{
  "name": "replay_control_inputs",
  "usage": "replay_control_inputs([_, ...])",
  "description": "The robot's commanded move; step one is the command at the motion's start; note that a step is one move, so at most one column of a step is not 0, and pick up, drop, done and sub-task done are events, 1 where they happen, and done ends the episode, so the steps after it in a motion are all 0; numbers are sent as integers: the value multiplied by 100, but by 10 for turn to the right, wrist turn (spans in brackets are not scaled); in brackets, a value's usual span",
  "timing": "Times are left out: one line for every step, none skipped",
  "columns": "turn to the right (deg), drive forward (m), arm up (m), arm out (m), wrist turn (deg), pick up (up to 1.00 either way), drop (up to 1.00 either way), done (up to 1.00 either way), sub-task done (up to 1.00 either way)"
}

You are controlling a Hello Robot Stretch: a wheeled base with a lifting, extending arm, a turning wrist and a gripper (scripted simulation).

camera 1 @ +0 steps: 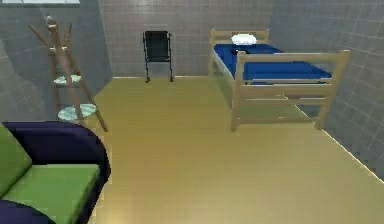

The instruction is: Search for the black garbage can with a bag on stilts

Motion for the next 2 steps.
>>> replay_control_inputs([0,100,0,0,0,0,0,0,0])
replay_control_inputs([-90,0,0,0,0,0,0,0,0])
